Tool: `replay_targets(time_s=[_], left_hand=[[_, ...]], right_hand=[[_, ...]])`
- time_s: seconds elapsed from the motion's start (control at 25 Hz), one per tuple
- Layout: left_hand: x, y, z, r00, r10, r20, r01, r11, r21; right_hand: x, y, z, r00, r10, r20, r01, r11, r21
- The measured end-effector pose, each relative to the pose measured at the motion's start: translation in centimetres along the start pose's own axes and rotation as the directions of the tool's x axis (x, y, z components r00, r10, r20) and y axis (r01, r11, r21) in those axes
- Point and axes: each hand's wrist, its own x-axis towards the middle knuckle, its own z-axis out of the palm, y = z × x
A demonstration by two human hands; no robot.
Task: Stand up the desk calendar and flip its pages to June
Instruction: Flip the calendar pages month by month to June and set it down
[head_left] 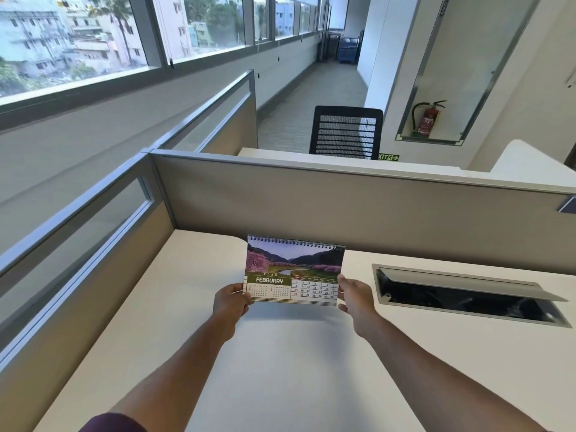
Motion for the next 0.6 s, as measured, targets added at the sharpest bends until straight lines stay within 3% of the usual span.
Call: replay_targets(time_s=[0.6], left_hand=[[0.2,-0.2,0.7,1.0,-0.02,-0.011,0.019,0.997,-0.078]], right_hand=[[0.4,1.1,-0.8,0.962,-0.265,-0.069,0.248,0.949,-0.194]])
